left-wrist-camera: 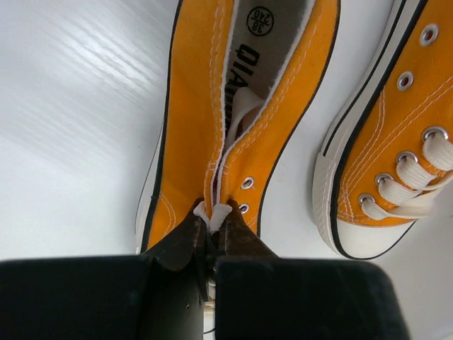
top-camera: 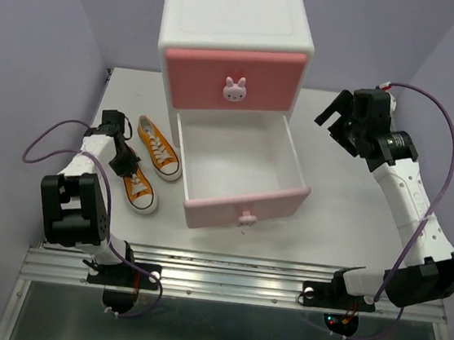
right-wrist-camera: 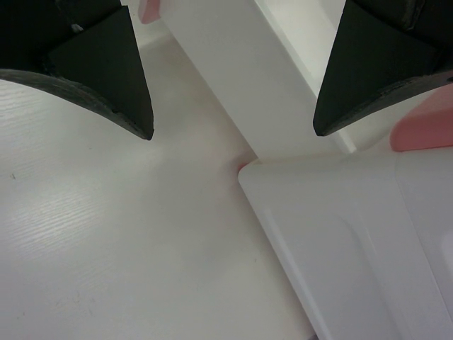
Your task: Place and organize the shoes in the shoe cabinet
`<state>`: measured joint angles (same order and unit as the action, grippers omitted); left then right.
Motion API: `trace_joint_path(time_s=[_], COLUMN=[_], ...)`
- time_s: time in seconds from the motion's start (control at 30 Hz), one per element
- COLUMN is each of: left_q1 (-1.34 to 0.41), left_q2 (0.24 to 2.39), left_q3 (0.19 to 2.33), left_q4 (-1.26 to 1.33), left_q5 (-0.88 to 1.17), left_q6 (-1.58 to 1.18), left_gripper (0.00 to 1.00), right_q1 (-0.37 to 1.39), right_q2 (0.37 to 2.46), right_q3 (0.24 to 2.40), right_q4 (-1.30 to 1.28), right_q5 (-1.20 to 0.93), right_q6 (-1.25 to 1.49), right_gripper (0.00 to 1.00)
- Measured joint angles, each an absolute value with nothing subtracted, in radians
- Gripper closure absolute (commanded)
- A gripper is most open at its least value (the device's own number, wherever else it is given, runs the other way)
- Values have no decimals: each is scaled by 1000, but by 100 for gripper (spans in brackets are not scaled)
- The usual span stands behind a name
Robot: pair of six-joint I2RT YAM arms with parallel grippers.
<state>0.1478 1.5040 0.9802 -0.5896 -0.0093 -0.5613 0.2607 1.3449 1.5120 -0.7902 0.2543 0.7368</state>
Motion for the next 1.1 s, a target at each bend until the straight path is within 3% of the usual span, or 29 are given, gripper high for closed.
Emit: trace_joint_path(time_s=[0.27,0.57,0.77,1.1], left_q1=[153,153,134,-155], left_q2=[1340,1130,1058,1092], left_q3=[1060,1402,1514,1650], left_q4=[-684,-764,-848,-901], left_q5=[-34,60,161,235], left_q6=[-612,-625,-633,-685], left_gripper=[100,100,100,100], right_q1=[261,261,261,261], right_q2=[1314,1238,1193,1193], right_q3=[1512,1465,1421,1395], right_q4=[-809,-808,-809,-808], right_q5=[255,255,264,259], right_q6=[738,738,737,734], right_gripper=[0,0,0,0])
